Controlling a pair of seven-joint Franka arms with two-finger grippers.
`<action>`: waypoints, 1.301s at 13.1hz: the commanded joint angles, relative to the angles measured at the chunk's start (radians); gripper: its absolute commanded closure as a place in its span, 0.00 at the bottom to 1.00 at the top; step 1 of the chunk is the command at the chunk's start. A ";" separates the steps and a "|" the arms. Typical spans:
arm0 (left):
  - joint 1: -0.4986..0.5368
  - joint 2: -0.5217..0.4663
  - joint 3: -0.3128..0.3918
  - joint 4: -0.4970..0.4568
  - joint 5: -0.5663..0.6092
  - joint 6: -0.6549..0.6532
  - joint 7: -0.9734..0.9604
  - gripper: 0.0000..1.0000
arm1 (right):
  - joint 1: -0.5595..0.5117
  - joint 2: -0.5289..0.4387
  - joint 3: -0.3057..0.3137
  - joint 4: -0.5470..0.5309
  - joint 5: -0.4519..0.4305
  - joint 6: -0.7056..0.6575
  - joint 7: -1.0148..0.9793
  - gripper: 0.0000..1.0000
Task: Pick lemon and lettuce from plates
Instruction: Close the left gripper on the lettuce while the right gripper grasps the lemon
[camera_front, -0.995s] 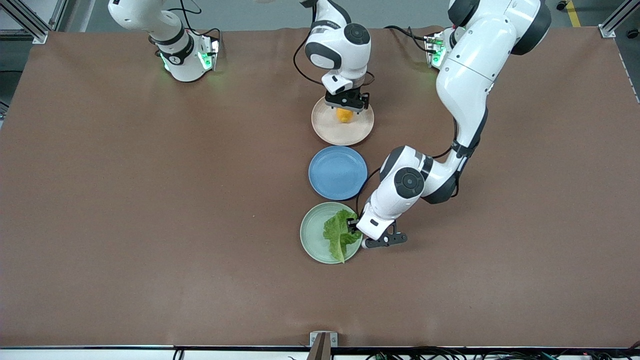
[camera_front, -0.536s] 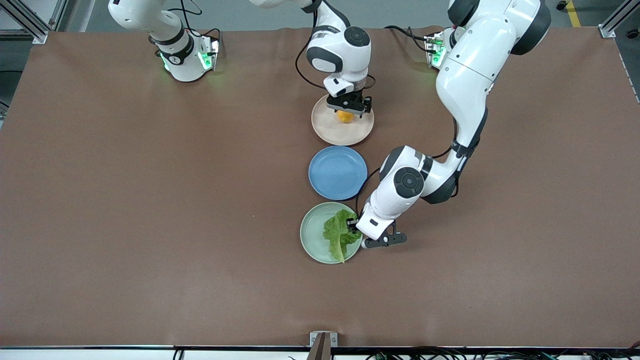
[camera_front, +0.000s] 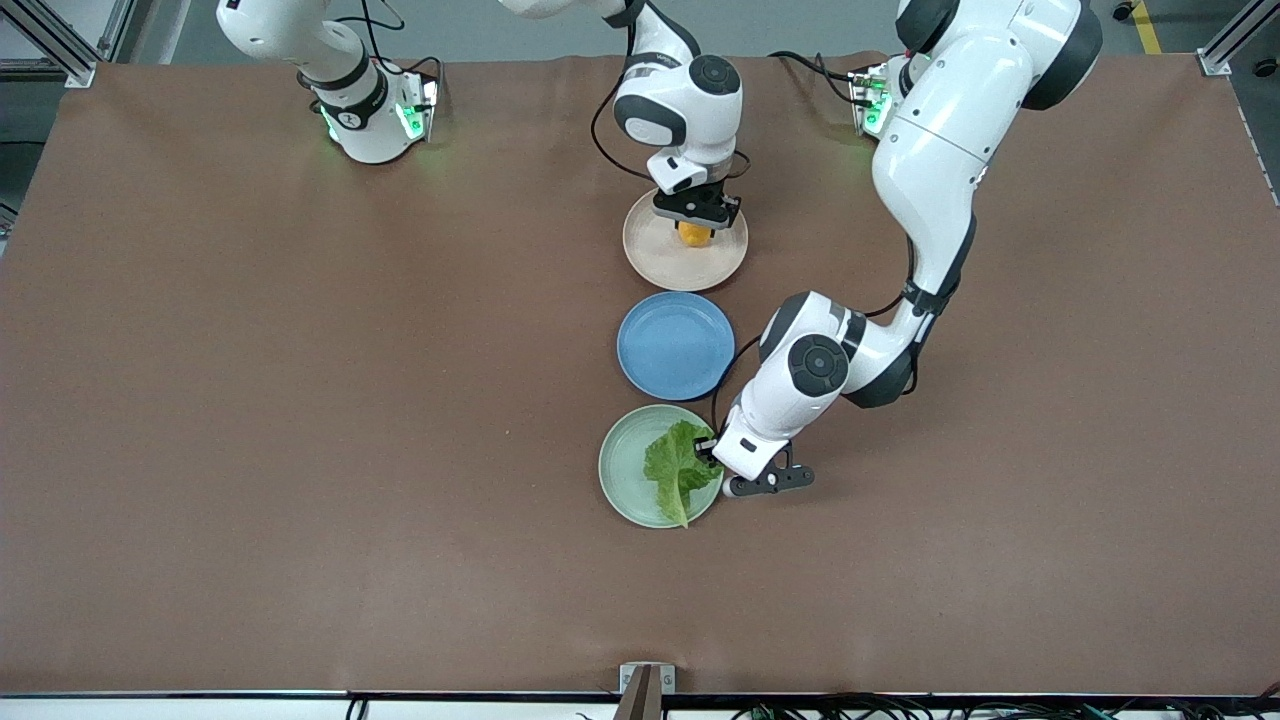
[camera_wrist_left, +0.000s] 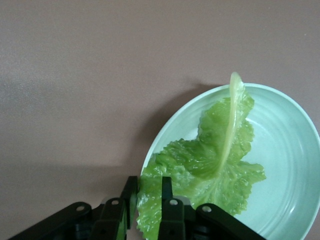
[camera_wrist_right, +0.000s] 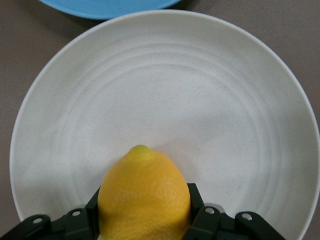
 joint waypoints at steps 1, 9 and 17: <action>0.003 -0.011 -0.001 -0.001 0.023 -0.001 -0.013 0.79 | -0.027 -0.016 -0.008 0.010 -0.030 -0.043 0.009 0.98; 0.006 -0.017 -0.001 -0.001 0.021 -0.007 -0.020 0.99 | -0.357 -0.255 -0.003 -0.013 0.069 -0.247 -0.546 1.00; 0.009 -0.109 -0.007 -0.004 0.003 -0.107 -0.022 1.00 | -0.823 -0.338 -0.001 -0.256 0.070 -0.129 -1.124 1.00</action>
